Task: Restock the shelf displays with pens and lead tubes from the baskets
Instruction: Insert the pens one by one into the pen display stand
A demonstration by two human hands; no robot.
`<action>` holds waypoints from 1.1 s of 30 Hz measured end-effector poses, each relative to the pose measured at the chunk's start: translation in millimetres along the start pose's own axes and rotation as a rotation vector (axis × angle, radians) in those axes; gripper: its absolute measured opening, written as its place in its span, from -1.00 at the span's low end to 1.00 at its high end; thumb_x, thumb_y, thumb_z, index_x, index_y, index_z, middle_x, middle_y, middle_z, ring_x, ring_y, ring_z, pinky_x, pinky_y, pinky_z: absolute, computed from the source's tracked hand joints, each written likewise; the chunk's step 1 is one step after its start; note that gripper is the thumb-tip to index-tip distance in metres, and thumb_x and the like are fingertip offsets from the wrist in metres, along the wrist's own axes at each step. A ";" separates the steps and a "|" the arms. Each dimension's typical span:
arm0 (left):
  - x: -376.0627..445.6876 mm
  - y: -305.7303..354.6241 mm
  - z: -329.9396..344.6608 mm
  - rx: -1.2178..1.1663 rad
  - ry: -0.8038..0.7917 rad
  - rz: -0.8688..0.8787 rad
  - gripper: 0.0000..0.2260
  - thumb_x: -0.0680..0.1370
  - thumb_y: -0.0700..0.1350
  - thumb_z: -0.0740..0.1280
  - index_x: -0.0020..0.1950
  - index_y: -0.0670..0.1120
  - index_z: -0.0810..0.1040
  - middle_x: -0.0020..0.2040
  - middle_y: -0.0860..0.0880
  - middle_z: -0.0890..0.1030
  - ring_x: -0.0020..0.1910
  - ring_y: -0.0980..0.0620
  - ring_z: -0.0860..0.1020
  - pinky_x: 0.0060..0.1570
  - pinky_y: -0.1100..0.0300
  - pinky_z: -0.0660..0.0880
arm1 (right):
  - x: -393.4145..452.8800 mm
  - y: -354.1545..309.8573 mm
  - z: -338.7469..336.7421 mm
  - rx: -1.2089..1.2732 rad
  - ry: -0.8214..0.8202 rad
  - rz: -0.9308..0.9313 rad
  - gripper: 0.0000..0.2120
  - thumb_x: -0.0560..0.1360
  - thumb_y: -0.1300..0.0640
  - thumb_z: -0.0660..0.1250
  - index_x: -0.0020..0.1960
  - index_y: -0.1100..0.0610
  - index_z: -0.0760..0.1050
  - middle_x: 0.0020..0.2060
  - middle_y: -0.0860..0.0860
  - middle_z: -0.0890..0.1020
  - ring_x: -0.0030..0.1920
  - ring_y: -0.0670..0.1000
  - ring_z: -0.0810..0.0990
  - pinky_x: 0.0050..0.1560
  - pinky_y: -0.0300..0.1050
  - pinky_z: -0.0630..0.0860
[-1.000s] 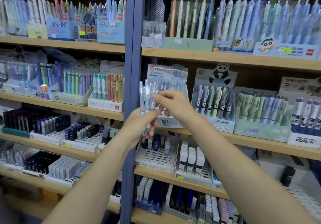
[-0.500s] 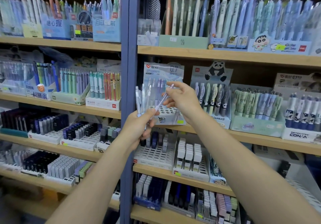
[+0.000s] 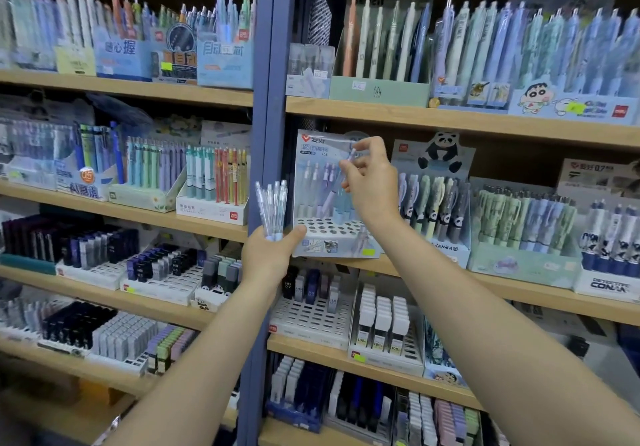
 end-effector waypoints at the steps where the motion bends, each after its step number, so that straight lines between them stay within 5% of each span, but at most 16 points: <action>1: 0.7 0.2 0.2 0.005 0.001 -0.002 -0.75 0.50 0.02 0.51 -0.17 -0.03 0.47 -0.30 0.02 0.48 -0.36 0.06 0.39 -0.37 0.18 0.33 | 1.5 -0.5 1.9 -0.019 -0.005 -0.014 -0.79 0.61 0.19 0.34 0.10 0.00 0.32 -0.24 0.02 0.63 -0.22 0.03 0.65 -0.11 0.07 0.63; 9: 5.4 -8.2 2.0 -0.009 -0.018 -0.044 -0.77 0.51 -0.04 0.50 -0.19 -0.04 0.47 -0.34 0.03 0.46 -0.41 0.07 0.36 -0.39 0.17 0.30 | 2.6 2.2 19.1 -0.089 -0.091 -0.043 -0.75 0.60 0.22 0.34 0.20 0.07 0.34 -0.30 -0.02 0.57 -0.29 0.05 0.62 -0.16 0.05 0.61; 16: 5.8 -3.7 1.2 -0.039 -0.066 -0.039 -0.78 0.52 -0.10 0.49 -0.18 -0.01 0.46 -0.37 0.06 0.45 -0.44 0.12 0.35 -0.42 0.23 0.29 | 2.6 3.0 25.5 -0.404 -0.144 -0.155 -0.76 0.59 0.02 0.37 0.19 0.06 0.44 -0.20 -0.04 0.57 -0.24 0.03 0.53 -0.36 -0.12 0.32; 20: 6.2 -4.0 2.0 -0.035 -0.079 -0.041 -0.79 0.53 -0.09 0.49 -0.16 -0.02 0.47 -0.38 0.05 0.45 -0.47 0.12 0.35 -0.44 0.23 0.28 | 2.1 -0.9 14.7 -0.537 0.003 -0.306 -0.59 0.43 -0.15 0.50 0.17 0.06 0.60 0.01 0.02 0.38 0.02 0.03 0.38 -0.10 -0.12 0.38; 23: 6.3 -5.0 2.6 -0.037 -0.086 -0.055 -0.81 0.53 -0.07 0.49 -0.14 -0.01 0.47 -0.35 0.05 0.45 -0.44 0.11 0.35 -0.42 0.21 0.29 | 2.3 6.3 20.4 -0.601 -0.105 -0.251 -0.50 0.42 -0.29 0.44 0.23 -0.02 0.59 0.30 0.11 0.39 0.35 0.12 0.29 0.25 0.02 0.27; 27: 4.1 -3.6 1.0 -0.024 -0.093 -0.054 -0.80 0.54 -0.06 0.48 -0.16 0.00 0.47 -0.37 0.06 0.46 -0.48 0.14 0.35 -0.44 0.25 0.29 | -3.2 16.8 25.8 -0.605 -0.190 -0.169 -0.45 0.50 -0.30 0.34 0.40 -0.08 0.47 0.48 0.10 0.26 0.50 0.13 0.14 0.42 0.13 0.15; 30: 3.0 0.7 -0.3 -0.028 -0.194 -0.033 -0.78 0.56 -0.02 0.44 -0.19 -0.02 0.45 -0.41 0.02 0.42 -0.57 0.14 0.28 -0.52 0.31 0.25 | -11.1 7.9 17.5 -0.468 -0.060 -0.243 -0.67 0.59 -0.05 0.33 0.30 0.04 0.55 0.30 0.08 0.43 0.35 0.09 0.32 0.33 0.06 0.25; 33: -1.0 7.9 2.3 -0.057 -0.361 -0.012 -0.78 0.57 0.02 0.42 -0.15 -0.02 0.45 -0.39 -0.03 0.39 -0.53 0.06 0.22 -0.52 0.24 0.17 | -22.8 -7.0 11.9 -0.175 -0.107 -0.194 -0.80 0.62 0.10 0.29 -0.04 0.18 0.63 -0.17 -0.01 0.56 -0.10 -0.04 0.49 -0.05 -0.12 0.40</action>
Point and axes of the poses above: each hand's wrist, its own x-axis towards the middle knuckle, its own z-axis out of the palm, y = z × x, the point moved 6 cm from there along x, towards the middle knuckle
